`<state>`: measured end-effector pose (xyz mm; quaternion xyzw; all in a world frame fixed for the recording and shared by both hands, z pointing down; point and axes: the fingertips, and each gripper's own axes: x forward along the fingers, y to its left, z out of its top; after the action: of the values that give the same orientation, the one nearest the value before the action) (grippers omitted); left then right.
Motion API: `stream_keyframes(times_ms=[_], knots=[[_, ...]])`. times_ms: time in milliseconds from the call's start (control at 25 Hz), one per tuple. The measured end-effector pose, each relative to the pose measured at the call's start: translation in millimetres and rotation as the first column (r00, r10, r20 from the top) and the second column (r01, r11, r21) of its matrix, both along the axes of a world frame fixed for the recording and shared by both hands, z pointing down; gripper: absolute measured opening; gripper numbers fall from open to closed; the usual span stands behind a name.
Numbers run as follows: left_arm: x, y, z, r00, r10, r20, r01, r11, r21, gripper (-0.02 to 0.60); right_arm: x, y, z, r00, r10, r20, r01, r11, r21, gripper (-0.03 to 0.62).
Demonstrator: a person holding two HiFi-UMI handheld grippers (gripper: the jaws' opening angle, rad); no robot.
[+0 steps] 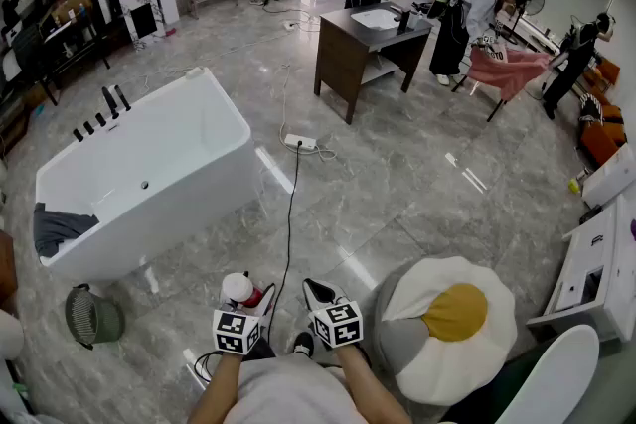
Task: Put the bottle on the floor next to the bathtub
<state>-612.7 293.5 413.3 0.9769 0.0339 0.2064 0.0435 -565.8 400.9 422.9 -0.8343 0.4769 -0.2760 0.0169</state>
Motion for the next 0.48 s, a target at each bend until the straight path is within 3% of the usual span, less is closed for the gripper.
stream_keyframes(times_ms=[280,480], knots=[[-6.0,3.6,4.7,1.000,0.001,0.007,-0.001,1.000,-0.007,0.336,-3.7,1.2,-0.1,1.000,-0.001,-0.024,0.001,1.000,-0.001,0.000],[-2.3,3.9,2.6,1.000,0.008,-0.001,-0.008,1.000,-0.013,0.336,-5.5,0.4,-8.8,0.998,-0.007,0.063,-0.001,0.992,0.124,0.000]])
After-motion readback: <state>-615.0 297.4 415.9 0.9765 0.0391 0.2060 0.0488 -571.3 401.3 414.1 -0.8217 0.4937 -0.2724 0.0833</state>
